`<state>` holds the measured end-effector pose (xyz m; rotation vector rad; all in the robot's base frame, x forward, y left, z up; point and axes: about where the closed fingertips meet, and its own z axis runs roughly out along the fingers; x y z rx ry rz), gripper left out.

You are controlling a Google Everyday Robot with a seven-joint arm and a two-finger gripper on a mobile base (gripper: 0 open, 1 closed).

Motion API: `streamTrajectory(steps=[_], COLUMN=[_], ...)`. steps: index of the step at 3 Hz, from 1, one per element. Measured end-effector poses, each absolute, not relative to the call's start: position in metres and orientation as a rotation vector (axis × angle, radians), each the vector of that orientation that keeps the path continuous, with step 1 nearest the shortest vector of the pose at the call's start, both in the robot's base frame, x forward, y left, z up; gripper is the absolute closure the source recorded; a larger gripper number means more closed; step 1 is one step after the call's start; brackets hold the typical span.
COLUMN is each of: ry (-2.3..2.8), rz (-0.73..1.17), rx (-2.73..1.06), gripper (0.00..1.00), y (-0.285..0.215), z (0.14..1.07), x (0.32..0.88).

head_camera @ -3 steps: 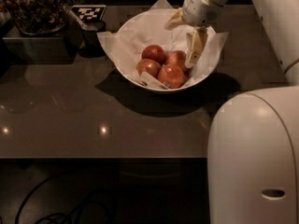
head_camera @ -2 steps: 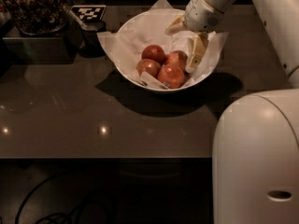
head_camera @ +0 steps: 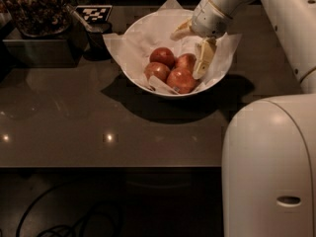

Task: Pick apple from white bowl

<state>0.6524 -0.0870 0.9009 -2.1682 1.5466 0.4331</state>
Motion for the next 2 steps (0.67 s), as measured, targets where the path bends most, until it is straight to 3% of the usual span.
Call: streamTrajectory(steps=[2], ry=[1.573], rz=[0.477], rx=[-2.151], gripper=[0.11], y=[-0.0901], z=[0.8877], x=[0.6555])
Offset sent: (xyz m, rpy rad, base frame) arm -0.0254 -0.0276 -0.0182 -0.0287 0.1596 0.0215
